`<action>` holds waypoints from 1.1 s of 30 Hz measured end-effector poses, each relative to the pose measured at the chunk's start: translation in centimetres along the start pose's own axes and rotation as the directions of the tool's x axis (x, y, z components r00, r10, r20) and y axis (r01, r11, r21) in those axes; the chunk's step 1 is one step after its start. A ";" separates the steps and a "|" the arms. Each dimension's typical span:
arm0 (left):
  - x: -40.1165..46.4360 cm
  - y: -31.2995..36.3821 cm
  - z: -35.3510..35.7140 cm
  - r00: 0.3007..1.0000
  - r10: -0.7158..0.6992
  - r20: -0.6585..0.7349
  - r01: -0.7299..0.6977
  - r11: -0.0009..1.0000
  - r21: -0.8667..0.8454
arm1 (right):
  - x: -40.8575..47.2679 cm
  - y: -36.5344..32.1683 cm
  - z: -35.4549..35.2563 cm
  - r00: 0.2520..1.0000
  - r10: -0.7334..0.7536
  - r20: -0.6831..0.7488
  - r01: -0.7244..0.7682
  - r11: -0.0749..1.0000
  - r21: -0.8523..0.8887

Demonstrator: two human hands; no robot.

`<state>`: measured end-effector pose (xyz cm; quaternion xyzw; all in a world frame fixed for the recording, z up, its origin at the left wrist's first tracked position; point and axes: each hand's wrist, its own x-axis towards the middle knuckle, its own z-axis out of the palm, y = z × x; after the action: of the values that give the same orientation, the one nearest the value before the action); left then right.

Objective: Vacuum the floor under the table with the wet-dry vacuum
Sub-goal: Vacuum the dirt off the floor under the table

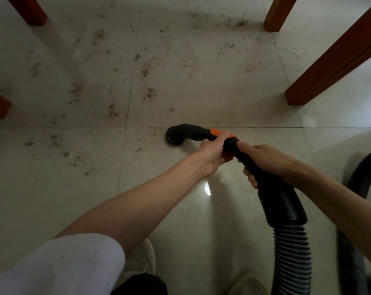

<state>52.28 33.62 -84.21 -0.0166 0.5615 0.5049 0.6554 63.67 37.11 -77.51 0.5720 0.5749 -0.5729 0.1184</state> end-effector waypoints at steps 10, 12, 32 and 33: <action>-1.5 -1.4 -0.8 0.999 0.037 -0.016 -0.038 0.996 -0.076 | -1.0 0.3 0.8 0.998 0.003 0.058 -0.002 1.000 -0.020; -1.8 -1.7 -0.8 0.999 0.038 -0.028 -0.040 0.995 -0.090 | -1.2 0.4 0.9 0.998 0.008 0.059 -0.007 1.000 -0.031; -3.8 -3.6 2.6 1.000 -0.022 -0.019 0.019 0.988 -0.153 | -3.3 2.3 -1.1 0.999 0.029 -0.013 -0.031 0.992 -0.125; -3.8 -3.8 2.5 0.999 -0.027 -0.026 0.022 0.988 -0.154 | -3.3 2.4 -1.1 1.000 0.030 -0.002 -0.030 0.992 -0.124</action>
<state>57.16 30.83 -82.51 -0.0811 0.5298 0.5383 0.6504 67.22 35.51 -75.78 0.5720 0.6007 -0.5344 0.1623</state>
